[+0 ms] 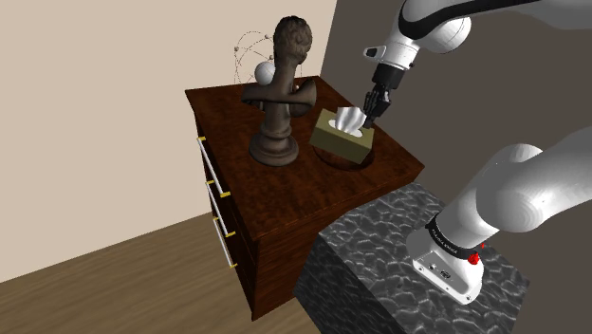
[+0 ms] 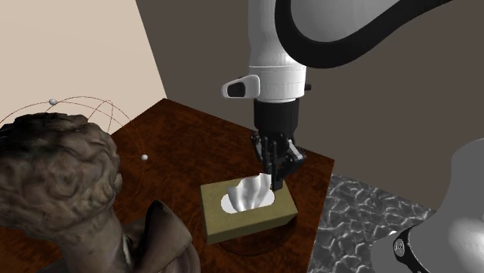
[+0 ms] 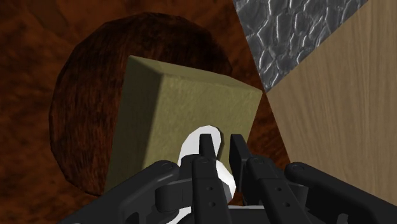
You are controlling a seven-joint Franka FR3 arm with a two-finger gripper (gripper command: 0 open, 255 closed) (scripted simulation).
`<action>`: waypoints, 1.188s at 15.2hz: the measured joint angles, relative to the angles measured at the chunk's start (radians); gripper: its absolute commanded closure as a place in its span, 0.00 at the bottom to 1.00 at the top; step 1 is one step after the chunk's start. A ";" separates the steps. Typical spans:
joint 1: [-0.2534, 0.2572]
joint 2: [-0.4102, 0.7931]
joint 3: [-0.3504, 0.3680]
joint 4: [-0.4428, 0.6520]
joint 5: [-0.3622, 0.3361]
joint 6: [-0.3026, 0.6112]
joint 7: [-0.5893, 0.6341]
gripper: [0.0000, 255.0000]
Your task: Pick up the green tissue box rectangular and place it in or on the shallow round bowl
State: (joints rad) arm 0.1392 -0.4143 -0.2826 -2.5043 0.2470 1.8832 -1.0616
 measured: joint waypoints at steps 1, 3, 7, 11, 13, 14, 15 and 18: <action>0.000 0.000 0.000 0.000 0.000 0.000 0.000 0.00; 0.000 0.000 0.000 0.000 0.000 0.000 0.000 0.00; 0.000 0.000 0.000 0.000 0.000 0.000 0.000 0.00; -0.012 -0.007 -0.015 0.092 -0.020 -0.100 0.006 0.00; -0.014 -0.007 -0.018 0.113 -0.023 -0.122 0.007 0.00; -0.014 -0.007 -0.018 0.116 -0.023 -0.125 0.008 0.00; -0.014 -0.006 -0.018 0.117 -0.023 -0.126 0.007 0.00; -0.014 -0.006 -0.019 0.118 -0.023 -0.127 0.007 0.00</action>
